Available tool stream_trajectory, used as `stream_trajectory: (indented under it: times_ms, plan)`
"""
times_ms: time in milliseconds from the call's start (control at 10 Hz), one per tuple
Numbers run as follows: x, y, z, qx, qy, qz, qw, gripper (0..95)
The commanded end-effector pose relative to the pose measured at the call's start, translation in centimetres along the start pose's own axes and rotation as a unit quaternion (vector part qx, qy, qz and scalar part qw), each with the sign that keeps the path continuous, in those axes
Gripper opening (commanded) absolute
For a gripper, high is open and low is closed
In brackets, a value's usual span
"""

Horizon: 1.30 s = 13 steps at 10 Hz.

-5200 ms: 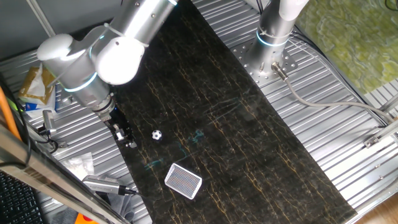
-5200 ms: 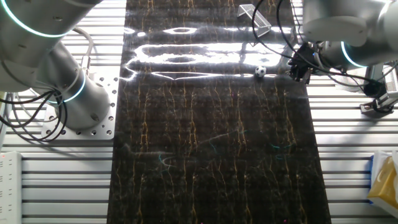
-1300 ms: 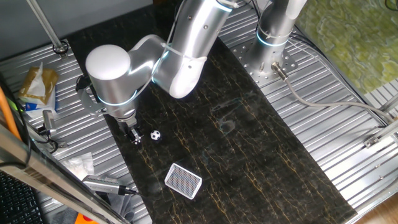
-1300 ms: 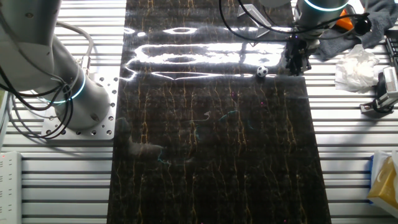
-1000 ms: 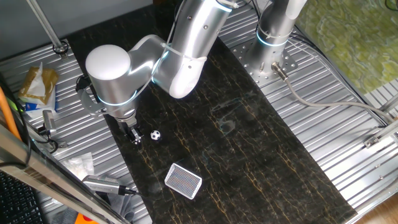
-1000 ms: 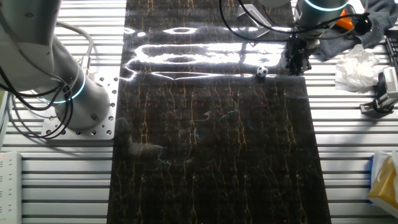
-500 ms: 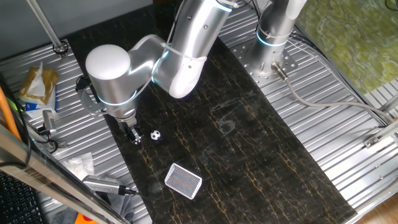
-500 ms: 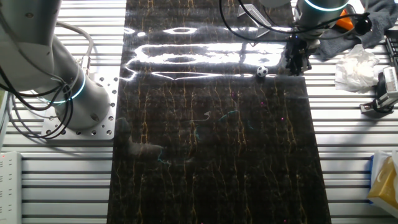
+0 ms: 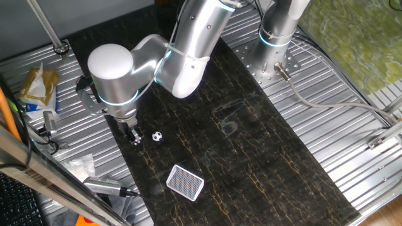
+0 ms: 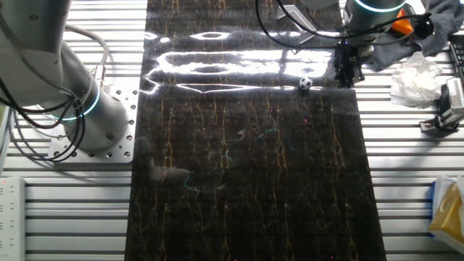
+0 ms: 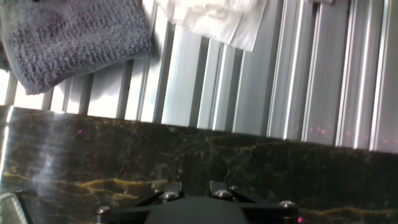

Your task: Push the soccer ball into the goal

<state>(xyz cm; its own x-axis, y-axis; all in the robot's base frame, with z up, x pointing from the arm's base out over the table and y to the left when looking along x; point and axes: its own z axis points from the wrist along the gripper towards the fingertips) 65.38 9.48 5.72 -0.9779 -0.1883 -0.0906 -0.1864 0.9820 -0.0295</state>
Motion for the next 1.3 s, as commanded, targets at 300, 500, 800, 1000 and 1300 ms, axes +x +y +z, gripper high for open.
stream_trajectory:
  times_ms: [300,500,800,1000,1300]
  plan:
    - [-5.6,-2.5,-0.4,-0.013,0.012,-0.025,0.9995,19.0]
    - [-8.3,-3.7,-0.2,-0.018,0.02,-0.033,0.9991,19.0]
    - [-7.6,-3.4,-0.4,-0.031,0.018,-0.036,0.9987,19.0]
    - [-5.4,-2.4,-0.7,-0.031,0.017,-0.024,0.9991,19.0]
    - [-4.4,-2.0,-0.7,-0.024,0.022,0.007,0.9994,19.0]
